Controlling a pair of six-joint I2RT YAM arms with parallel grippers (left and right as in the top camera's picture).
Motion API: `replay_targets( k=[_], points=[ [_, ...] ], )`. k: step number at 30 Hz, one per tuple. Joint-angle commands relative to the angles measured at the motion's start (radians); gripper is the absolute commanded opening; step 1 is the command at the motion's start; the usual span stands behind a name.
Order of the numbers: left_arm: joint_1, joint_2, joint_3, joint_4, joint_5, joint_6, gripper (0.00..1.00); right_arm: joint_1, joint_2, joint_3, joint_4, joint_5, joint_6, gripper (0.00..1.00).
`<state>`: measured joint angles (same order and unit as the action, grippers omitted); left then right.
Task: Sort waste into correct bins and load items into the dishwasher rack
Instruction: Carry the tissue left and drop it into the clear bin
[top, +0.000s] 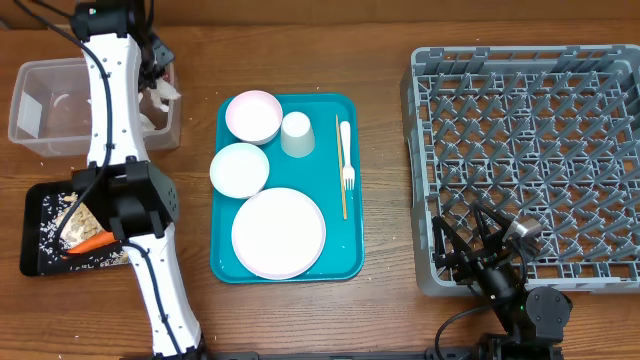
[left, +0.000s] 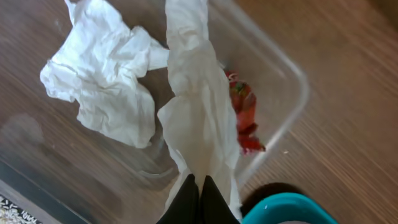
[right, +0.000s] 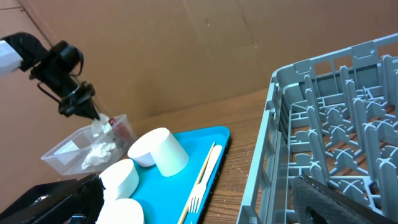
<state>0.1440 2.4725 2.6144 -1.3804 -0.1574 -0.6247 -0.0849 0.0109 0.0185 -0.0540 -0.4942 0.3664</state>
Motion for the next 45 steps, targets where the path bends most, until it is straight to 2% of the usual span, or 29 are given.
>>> replay_targets(
  k=[1,3,7,10,13,14,15,16,23,29,32,35,36,38,42,45],
  points=[
    [0.056,0.006,-0.026,0.003,0.016,0.016,0.04,-0.002,-0.008,-0.01,0.003,-0.008,0.008,1.0],
    [0.091,0.006,-0.026,-0.018,0.014,0.015,0.04,-0.002,-0.008,-0.01,0.003,-0.008,0.008,1.0],
    [0.175,0.006,-0.026,-0.114,-0.1,-0.096,0.04,-0.002,-0.008,-0.01,0.003,-0.008,0.008,1.0],
    [0.212,0.005,-0.026,-0.141,-0.112,-0.102,0.04,-0.002,-0.008,-0.01,0.003,-0.008,0.008,1.0],
    [0.223,0.0,-0.024,-0.156,-0.112,-0.106,0.11,-0.002,-0.008,-0.01,0.003,-0.008,0.008,1.0],
    [0.223,-0.004,-0.021,-0.156,-0.112,-0.105,0.33,-0.002,-0.008,-0.01,0.003,-0.008,0.008,1.0],
    [0.223,-0.005,-0.017,-0.156,-0.112,-0.105,0.62,-0.002,-0.008,-0.01,0.003,-0.008,0.008,1.0],
    [0.222,-0.005,-0.007,-0.154,-0.111,-0.105,1.0,-0.002,-0.008,-0.01,0.003,-0.008,0.008,1.0],
    [0.222,-0.008,0.001,-0.145,-0.1,-0.026,1.0,-0.002,-0.008,-0.01,0.003,-0.008,0.008,1.0],
    [0.185,-0.157,0.026,-0.158,0.004,-0.026,1.0,-0.002,-0.008,-0.01,0.003,-0.008,0.008,1.0],
    [0.143,-0.287,0.026,-0.215,0.171,-0.026,1.0,-0.002,-0.008,-0.01,0.003,-0.008,0.008,1.0],
    [0.113,-0.34,0.025,-0.309,0.272,-0.022,1.0,-0.002,-0.008,-0.01,0.003,-0.008,0.008,1.0],
    [0.102,-0.346,0.023,-0.309,0.312,0.024,1.0,-0.002,-0.008,-0.01,0.003,-0.008,0.008,1.0],
    [0.048,-0.346,0.023,-0.309,0.469,0.226,1.0,-0.002,-0.008,-0.01,0.003,-0.008,0.008,1.0],
    [0.0,-0.346,0.023,-0.309,0.456,0.358,1.0,-0.002,-0.008,-0.01,0.003,-0.008,0.008,1.0],
    [-0.001,-0.346,0.023,-0.309,0.417,0.387,1.0,-0.002,-0.008,-0.01,0.003,-0.008,0.008,1.0]
  ],
)
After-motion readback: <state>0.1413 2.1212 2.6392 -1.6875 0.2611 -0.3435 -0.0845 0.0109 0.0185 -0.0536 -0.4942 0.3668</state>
